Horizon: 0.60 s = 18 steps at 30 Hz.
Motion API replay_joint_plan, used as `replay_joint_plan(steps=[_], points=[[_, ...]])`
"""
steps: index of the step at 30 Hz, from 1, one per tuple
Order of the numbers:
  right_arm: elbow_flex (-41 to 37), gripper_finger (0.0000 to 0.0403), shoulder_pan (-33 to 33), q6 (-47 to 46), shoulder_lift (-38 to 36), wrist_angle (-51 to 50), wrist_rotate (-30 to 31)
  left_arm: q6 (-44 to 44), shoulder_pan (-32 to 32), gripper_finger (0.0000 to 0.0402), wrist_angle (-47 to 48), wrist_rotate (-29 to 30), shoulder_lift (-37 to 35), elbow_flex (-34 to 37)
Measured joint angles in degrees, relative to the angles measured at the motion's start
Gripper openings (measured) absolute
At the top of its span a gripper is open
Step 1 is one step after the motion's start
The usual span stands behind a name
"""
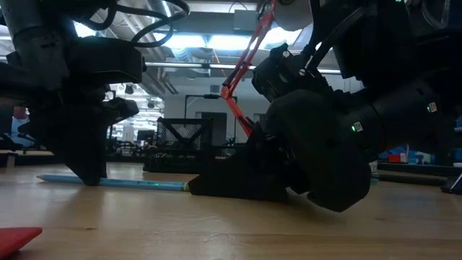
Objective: Pick and place office supplies into organizer
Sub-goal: Put the blue pencil into the black desk organizer
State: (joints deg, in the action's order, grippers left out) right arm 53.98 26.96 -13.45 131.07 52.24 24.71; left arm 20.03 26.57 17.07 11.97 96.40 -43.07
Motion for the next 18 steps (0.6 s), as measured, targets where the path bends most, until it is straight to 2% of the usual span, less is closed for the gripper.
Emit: replay_joint_plan(steps=[9, 18], points=[[0.01, 0.0094, -1.31, -1.45, 0.00, 0.16, -1.07, 0.20, -0.09, 0.0013, -1.73, -0.63, 0.02, 0.22], [0.03, 0.0094, -1.49, -1.42, 0.00, 0.16, -1.02, 0.39, -0.09, 0.0031, -2.11, -0.77, 0.11, 0.28]])
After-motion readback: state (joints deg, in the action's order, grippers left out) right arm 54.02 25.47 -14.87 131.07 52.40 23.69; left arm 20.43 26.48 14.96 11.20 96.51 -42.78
